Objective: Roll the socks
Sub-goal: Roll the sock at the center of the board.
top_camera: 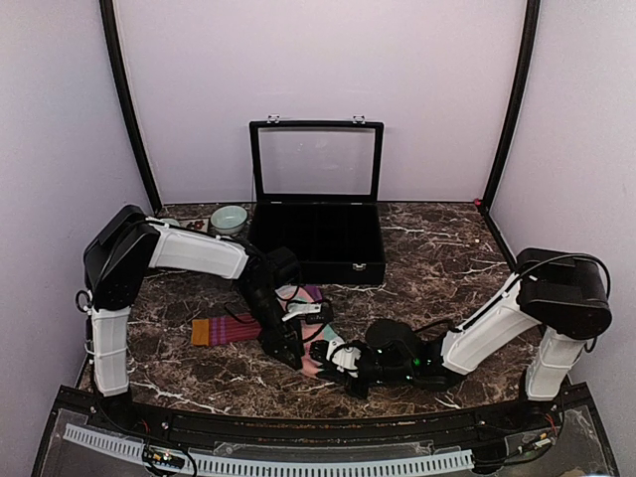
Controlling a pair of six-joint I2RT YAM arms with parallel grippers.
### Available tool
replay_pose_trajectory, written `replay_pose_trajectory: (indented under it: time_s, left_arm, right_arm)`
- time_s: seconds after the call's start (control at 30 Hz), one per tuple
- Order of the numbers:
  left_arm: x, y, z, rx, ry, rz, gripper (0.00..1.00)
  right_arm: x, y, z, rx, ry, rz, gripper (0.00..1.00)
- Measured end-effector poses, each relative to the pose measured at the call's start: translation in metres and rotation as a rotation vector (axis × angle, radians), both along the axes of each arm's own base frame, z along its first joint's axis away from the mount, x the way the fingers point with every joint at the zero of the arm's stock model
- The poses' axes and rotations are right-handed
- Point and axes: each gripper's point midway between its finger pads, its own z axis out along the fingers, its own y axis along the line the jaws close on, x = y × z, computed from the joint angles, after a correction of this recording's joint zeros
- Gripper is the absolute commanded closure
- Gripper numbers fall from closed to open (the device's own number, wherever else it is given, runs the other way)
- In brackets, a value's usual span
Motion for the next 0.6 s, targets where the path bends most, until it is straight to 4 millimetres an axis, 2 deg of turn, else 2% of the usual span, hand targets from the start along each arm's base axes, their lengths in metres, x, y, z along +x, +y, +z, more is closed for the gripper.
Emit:
replay_pose_trajectory:
  time_s: [0.2, 0.33, 0.6]
  left_arm:
    - [0.013, 0.015, 0.0, 0.042, -0.044, 0.016, 0.4]
    - [0.024, 0.023, -0.001, 0.076, -0.083, 0.038, 0.43]
    - [0.062, 0.016, -0.007, 0.119, -0.224, 0.165, 0.44]
  right_arm:
    - [-0.004, 0.0, -0.001, 0.005, 0.042, 0.002, 1.0]
    - [-0.007, 0.001, -0.001, 0.01, 0.07, 0.004, 1.0]
    - [-0.014, 0.0, -0.002, 0.019, 0.126, 0.011, 1.0]
